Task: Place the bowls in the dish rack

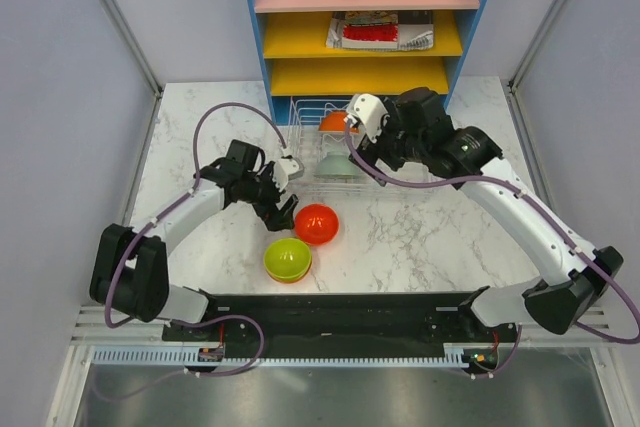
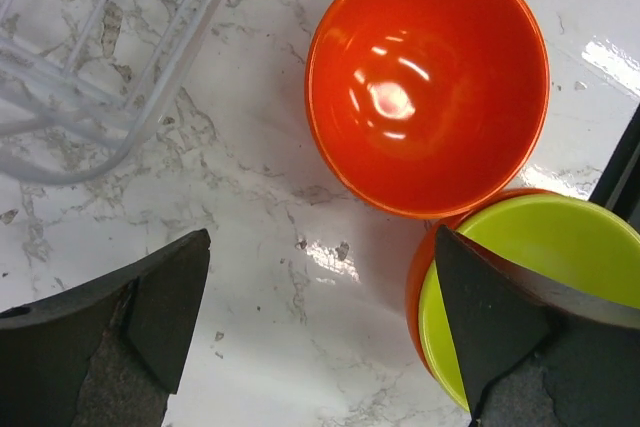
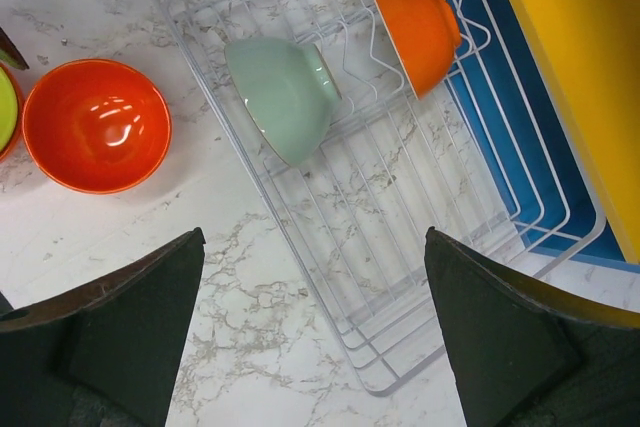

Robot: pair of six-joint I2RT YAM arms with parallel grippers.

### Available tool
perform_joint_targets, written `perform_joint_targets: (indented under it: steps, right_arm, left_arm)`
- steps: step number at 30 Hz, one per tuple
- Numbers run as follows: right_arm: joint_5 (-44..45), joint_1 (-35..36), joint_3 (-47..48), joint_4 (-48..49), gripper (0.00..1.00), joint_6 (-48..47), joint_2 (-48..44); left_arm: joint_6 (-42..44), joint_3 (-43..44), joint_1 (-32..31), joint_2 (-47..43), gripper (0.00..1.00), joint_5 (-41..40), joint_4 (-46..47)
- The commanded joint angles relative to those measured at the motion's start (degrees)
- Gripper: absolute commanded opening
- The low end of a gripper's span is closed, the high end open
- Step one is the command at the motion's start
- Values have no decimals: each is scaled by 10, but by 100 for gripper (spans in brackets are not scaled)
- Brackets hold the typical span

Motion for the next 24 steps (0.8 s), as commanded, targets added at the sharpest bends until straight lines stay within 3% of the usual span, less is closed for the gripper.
perform_joint_targets:
  steps: [1, 20, 22, 23, 24]
  right_arm:
    - [-30, -12, -20, 28, 98, 7, -45]
    - [-54, -27, -86, 58, 98, 14, -105]
    - [-53, -28, -84, 59, 98, 14, -105]
    - [-54, -27, -84, 60, 98, 15, -105]
    - [-55, -28, -85, 59, 98, 15, -107]
  left_arm:
    - [-37, 30, -36, 24, 100, -67, 42]
    - [-48, 70, -123, 134, 100, -125, 54]
    - [-45, 71, -123, 132, 88, -128, 47]
    - [-45, 72, -123, 130, 66, -129, 45]
    - [-45, 71, -123, 127, 56, -131, 44]
